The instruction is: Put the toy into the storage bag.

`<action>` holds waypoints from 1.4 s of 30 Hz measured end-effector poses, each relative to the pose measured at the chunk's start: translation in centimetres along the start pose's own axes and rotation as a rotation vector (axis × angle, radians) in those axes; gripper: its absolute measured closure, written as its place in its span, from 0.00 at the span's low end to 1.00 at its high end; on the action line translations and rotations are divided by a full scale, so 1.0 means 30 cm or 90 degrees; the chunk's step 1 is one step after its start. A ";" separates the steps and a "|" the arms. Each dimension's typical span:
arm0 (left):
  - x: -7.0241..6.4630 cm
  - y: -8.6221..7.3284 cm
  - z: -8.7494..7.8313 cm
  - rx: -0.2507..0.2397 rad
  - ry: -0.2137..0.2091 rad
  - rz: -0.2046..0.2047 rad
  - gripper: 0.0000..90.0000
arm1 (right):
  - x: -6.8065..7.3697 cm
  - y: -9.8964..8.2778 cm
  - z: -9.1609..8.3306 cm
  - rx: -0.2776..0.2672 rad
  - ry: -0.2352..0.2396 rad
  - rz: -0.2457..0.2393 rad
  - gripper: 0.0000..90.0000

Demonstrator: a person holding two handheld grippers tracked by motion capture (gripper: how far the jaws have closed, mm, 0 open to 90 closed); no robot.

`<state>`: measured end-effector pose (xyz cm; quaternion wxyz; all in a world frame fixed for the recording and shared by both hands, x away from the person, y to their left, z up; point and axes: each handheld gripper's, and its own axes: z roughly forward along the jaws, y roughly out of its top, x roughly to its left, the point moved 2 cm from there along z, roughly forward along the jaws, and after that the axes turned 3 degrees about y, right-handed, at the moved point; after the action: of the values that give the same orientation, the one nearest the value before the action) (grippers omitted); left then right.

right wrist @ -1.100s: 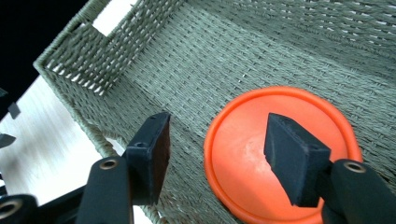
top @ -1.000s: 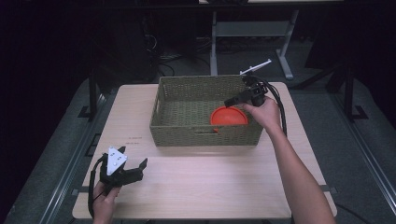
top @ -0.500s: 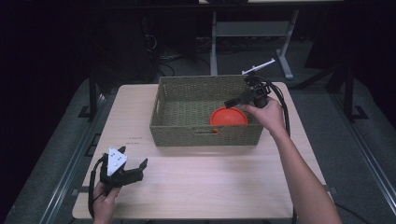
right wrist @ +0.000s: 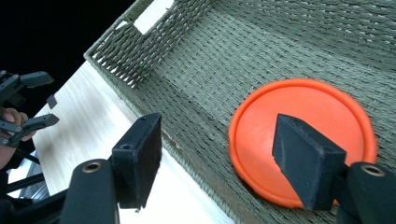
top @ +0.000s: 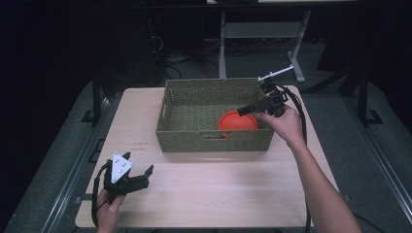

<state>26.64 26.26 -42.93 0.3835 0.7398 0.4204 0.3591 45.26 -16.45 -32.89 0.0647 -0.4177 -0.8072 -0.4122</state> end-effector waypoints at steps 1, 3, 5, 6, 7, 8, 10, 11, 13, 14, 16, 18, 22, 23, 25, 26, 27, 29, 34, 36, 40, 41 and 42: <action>0.000 0.000 0.000 0.001 0.000 0.000 0.14 | 0.001 -0.005 -0.003 -0.002 0.001 -0.001 0.36; -0.001 0.000 0.000 0.000 0.000 0.001 0.14 | 0.004 -0.014 -0.008 -0.004 0.007 0.002 0.35; -0.002 0.000 0.000 0.000 0.000 0.001 0.14 | 0.007 -0.022 -0.012 -0.004 0.010 0.002 0.35; -0.001 0.000 0.000 0.001 0.000 0.001 0.14 | 0.009 -0.026 -0.015 -0.006 0.012 0.002 0.35; -0.001 0.000 0.000 0.001 0.000 0.001 0.14 | 0.011 -0.030 -0.018 -0.010 0.017 0.002 0.35; -0.001 0.000 0.000 0.001 0.000 0.001 0.14 | 0.013 -0.034 -0.021 -0.011 0.021 0.004 0.35; -0.001 0.000 -0.001 0.001 0.000 0.001 0.14 | 0.019 -0.042 -0.024 -0.017 0.025 0.001 0.35; -0.001 0.000 0.000 0.001 0.000 0.001 0.14 | 0.021 -0.047 -0.025 -0.017 0.024 -0.001 0.35; -0.001 0.000 0.000 0.001 0.000 0.001 0.14 | 0.024 -0.055 -0.028 -0.016 0.027 0.000 0.35; -0.001 0.000 0.000 0.001 0.000 0.001 0.14 | 0.025 -0.059 -0.028 -0.017 0.028 -0.002 0.35; -0.001 0.000 -0.001 0.001 0.001 0.001 0.14 | 0.030 -0.069 -0.030 -0.019 0.031 -0.003 0.35; -0.001 0.000 -0.002 0.000 0.001 0.001 0.14 | 0.036 -0.085 -0.029 -0.017 0.036 -0.010 0.35; -0.001 0.000 -0.002 0.000 0.001 0.001 0.14 | 0.045 -0.102 -0.028 -0.013 0.037 -0.011 0.35; -0.001 0.000 -0.003 0.000 0.001 0.002 0.14 | 0.047 -0.107 -0.029 -0.013 0.039 -0.012 0.34; -0.001 0.000 -0.002 0.000 0.001 0.002 0.14 | 0.055 -0.120 -0.033 -0.013 0.043 -0.015 0.34; -0.001 0.000 -0.002 0.000 0.001 0.002 0.14 | 0.059 -0.129 -0.035 -0.012 0.046 -0.018 0.34; -0.001 0.000 -0.002 0.000 0.001 0.002 0.14 | 0.062 -0.135 -0.037 -0.013 0.046 -0.021 0.34; -0.001 0.000 -0.002 0.001 0.002 0.000 0.14 | 0.068 -0.146 -0.042 -0.015 0.049 -0.021 0.34; -0.002 0.000 -0.002 0.000 0.001 0.003 0.14 | 0.083 -0.173 -0.053 -0.016 0.050 -0.030 0.34; -0.003 0.000 -0.001 0.000 0.001 0.002 0.14 | 0.087 -0.185 -0.057 -0.013 0.051 -0.032 0.33; -0.003 0.000 -0.002 -0.001 0.002 0.003 0.14 | 0.094 -0.209 -0.062 -0.007 0.056 -0.036 0.31; -0.003 0.000 -0.002 -0.001 0.002 0.004 0.14 | 0.096 -0.214 -0.062 -0.007 0.057 -0.038 0.31; -0.003 0.000 -0.002 -0.001 0.002 0.004 0.14 | 0.099 -0.222 -0.063 -0.006 0.055 -0.042 0.31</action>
<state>26.55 26.20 -42.92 0.3823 0.7403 0.4183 0.3617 38.06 -18.04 -34.40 0.0841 -0.3732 -0.8150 -0.4353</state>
